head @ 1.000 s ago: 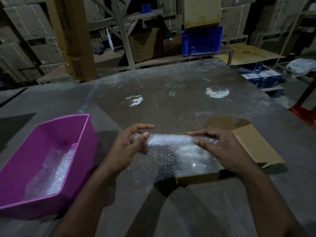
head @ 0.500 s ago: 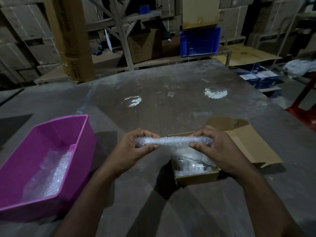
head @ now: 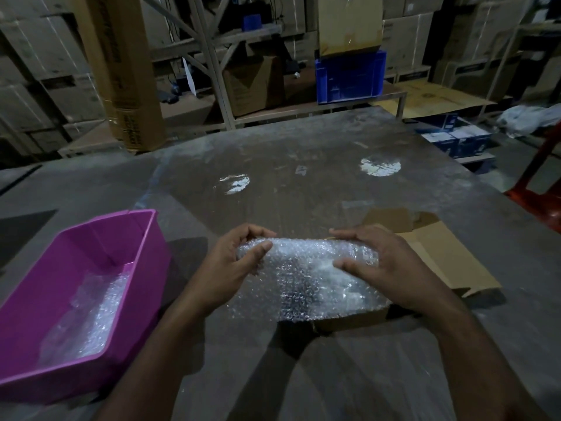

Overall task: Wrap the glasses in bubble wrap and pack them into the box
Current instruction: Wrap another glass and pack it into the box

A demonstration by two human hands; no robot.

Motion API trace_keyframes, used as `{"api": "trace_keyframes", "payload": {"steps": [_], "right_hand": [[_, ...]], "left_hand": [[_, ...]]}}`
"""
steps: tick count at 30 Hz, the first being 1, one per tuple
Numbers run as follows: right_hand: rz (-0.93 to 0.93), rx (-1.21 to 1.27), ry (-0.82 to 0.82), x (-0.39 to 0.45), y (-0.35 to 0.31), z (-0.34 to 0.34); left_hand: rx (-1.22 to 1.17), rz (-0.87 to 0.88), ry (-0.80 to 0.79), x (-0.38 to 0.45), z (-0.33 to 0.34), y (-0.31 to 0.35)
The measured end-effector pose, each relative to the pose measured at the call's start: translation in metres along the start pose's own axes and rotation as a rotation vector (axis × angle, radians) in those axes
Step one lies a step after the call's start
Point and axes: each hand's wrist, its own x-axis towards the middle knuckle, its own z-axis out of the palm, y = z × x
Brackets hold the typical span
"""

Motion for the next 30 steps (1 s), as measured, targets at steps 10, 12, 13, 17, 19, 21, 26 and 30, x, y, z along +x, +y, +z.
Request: {"api": "trace_keyframes", "payload": {"steps": [10, 12, 13, 17, 19, 21, 26, 30], "right_hand": [[0.094, 0.119, -0.039, -0.003, 0.002, 0.005], [0.102, 0.145, -0.055, -0.004, 0.0, 0.006], [0.1, 0.145, -0.055, -0.005, 0.0, 0.006], [0.084, 0.107, -0.058, -0.004, -0.001, 0.005], [0.081, 0.041, -0.023, -0.003, 0.002, 0.005], [0.07, 0.03, -0.003, -0.002, 0.007, 0.005], [0.071, 0.049, -0.028, -0.002, 0.011, 0.005], [0.129, 0.122, -0.004, -0.006, 0.011, 0.005]], "left_hand": [[-0.066, -0.03, -0.151, -0.004, 0.003, -0.004], [-0.078, -0.037, -0.119, -0.001, 0.003, -0.009], [-0.052, -0.037, -0.082, 0.001, 0.003, -0.012], [0.115, 0.007, -0.038, 0.007, -0.001, -0.019], [0.072, -0.001, -0.09, 0.007, -0.001, -0.015], [-0.047, -0.061, -0.118, 0.007, 0.0, -0.012], [-0.176, -0.05, -0.084, 0.003, 0.007, -0.005], [-0.261, -0.037, 0.005, 0.005, 0.009, -0.001]]}}
